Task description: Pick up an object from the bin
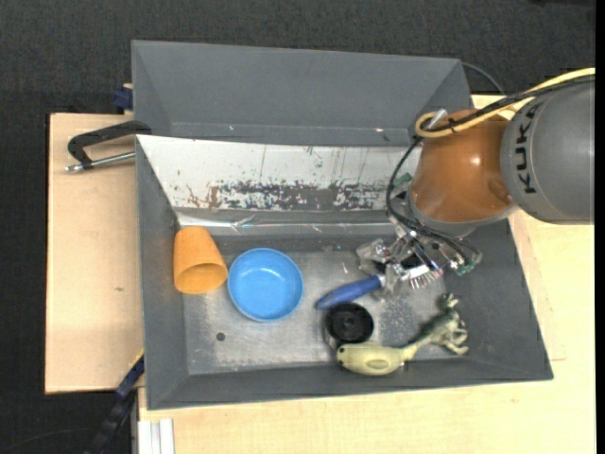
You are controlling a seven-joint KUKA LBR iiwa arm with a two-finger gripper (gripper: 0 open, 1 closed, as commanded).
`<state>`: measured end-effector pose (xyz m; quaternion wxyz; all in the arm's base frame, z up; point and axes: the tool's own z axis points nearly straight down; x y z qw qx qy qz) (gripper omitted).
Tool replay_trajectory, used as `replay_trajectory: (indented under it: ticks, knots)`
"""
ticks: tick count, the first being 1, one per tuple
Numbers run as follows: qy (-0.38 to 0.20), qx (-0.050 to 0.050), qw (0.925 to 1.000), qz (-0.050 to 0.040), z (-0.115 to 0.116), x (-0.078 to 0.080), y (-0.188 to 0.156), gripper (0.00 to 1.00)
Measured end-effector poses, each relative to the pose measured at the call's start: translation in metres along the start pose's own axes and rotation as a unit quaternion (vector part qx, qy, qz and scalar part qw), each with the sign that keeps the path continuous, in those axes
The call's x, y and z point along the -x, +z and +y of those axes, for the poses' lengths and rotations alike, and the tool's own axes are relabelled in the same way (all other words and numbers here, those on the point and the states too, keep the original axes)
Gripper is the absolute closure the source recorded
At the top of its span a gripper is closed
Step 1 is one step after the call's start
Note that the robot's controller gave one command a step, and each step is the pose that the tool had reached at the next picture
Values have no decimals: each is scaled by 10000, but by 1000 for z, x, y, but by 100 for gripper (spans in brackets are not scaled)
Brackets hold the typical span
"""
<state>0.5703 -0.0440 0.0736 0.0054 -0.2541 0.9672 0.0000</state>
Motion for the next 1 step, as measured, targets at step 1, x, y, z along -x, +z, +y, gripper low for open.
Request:
replay_trajectory:
  ticks: [1]
  knots:
    - [-632, -19, 9980, -5, 9, -18, -155, 100]
